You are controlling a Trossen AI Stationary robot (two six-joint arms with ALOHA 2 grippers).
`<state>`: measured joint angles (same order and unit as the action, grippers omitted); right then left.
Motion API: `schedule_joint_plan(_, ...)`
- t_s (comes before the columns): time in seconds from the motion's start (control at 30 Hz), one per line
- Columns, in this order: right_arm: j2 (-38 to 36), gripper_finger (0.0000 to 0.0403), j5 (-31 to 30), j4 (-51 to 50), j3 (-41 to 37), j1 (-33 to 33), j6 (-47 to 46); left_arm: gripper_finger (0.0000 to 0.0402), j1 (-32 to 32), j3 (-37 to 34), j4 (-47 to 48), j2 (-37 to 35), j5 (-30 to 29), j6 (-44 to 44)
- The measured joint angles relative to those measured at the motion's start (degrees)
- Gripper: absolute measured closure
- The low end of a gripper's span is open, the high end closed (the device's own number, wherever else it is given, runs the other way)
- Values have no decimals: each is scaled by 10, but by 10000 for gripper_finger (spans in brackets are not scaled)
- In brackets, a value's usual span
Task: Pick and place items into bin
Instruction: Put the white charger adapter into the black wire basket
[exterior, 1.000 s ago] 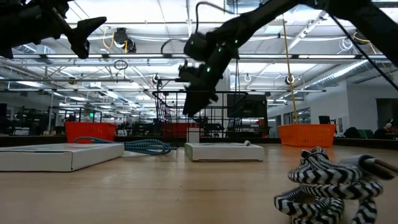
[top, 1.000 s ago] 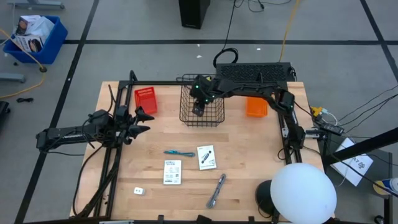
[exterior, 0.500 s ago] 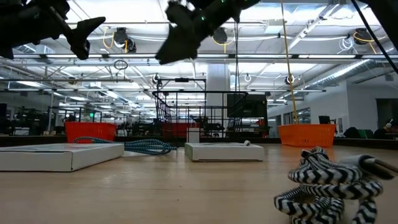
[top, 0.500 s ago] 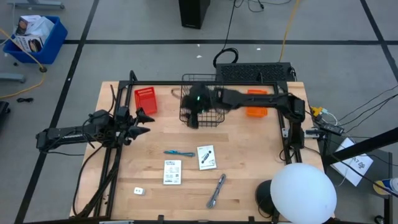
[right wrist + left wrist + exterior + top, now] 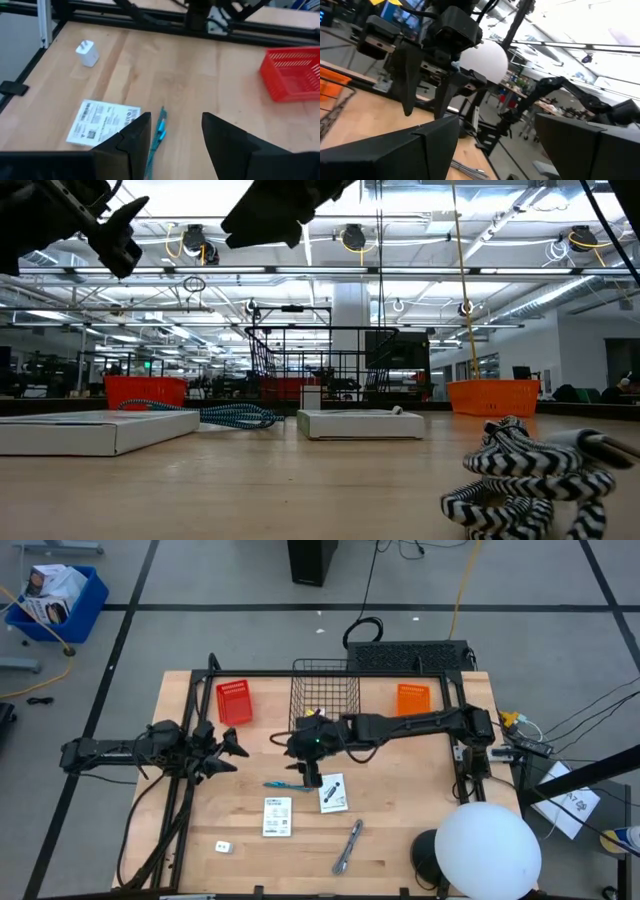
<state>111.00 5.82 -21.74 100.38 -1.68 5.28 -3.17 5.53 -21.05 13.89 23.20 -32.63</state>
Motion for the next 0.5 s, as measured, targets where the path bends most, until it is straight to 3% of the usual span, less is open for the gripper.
schedule_joint_plan(0.2,0,234,1,16,-18,-16,-18,135,57,49,76,14,-96,13)
schedule_joint_plan(0.5,0,234,2,77,-72,-39,-52,135,164,194,243,143,-197,80)
